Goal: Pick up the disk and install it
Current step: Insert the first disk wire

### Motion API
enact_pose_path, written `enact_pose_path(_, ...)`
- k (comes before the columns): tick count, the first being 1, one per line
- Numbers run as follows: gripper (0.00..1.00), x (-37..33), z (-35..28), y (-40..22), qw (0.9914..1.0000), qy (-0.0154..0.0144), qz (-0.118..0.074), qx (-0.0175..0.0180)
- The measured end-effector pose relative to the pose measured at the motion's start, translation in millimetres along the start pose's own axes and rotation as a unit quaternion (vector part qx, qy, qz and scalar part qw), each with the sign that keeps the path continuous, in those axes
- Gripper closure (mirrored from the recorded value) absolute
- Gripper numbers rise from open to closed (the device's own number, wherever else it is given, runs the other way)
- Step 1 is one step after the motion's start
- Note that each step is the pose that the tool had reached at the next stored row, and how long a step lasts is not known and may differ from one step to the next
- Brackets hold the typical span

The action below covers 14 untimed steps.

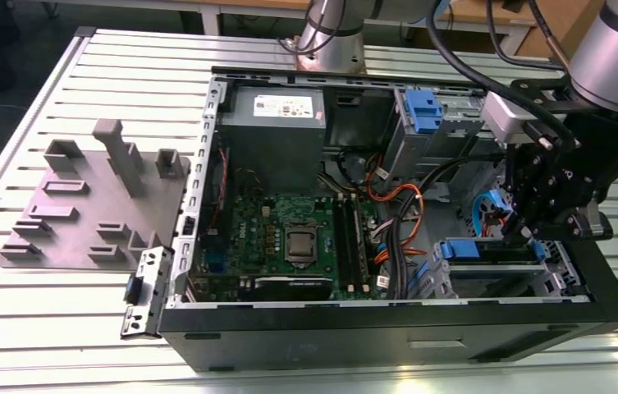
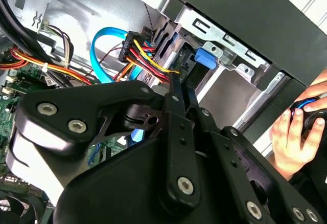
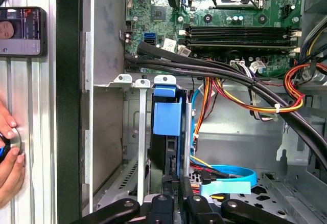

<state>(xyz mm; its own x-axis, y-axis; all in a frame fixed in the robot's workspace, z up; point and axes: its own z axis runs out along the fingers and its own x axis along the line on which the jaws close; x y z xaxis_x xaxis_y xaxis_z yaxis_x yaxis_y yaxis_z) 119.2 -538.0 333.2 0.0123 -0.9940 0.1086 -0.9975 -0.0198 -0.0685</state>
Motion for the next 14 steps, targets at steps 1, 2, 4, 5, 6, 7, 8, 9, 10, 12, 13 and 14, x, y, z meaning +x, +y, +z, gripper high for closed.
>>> enact_pose_path(1,0.84,0.0,0.0,0.0,1.00000,0.0001,0.000,0.0000)
enact_pose_path(2,0.84,0.1,0.2,0.0,1.00000,0.0001,0.000,0.0000)
enact_pose_path(4,0.84,0.3,0.3,0.0,1.00000,0.0001,0.001,0.0000)
enact_pose_path(5,0.84,0.4,0.5,0.1,1.00000,0.0001,0.001,0.0000)
enact_pose_path(6,0.84,0.6,0.5,0.1,1.00000,0.0001,0.001,-0.0001)
enact_pose_path(7,0.84,0.7,0.5,0.1,1.00000,0.0002,0.001,-0.0001)
enact_pose_path(8,0.84,0.9,0.6,0.0,1.00000,0.0002,0.002,-0.0001)
enact_pose_path(9,0.84,1.0,0.6,-0.1,1.00000,0.0002,0.002,-0.0001)
enact_pose_path(10,0.84,1.0,0.6,-0.3,1.00000,0.0002,0.002,-0.0001)
enact_pose_path(12,0.84,1.1,0.8,-0.6,1.00000,0.0002,0.002,-0.0002)
enact_pose_path(13,0.84,1.1,0.7,-0.8,1.00000,0.0003,0.002,-0.0002)
enact_pose_path(14,0.84,1.2,0.9,-0.8,1.00000,0.0001,0.003,-0.0002)
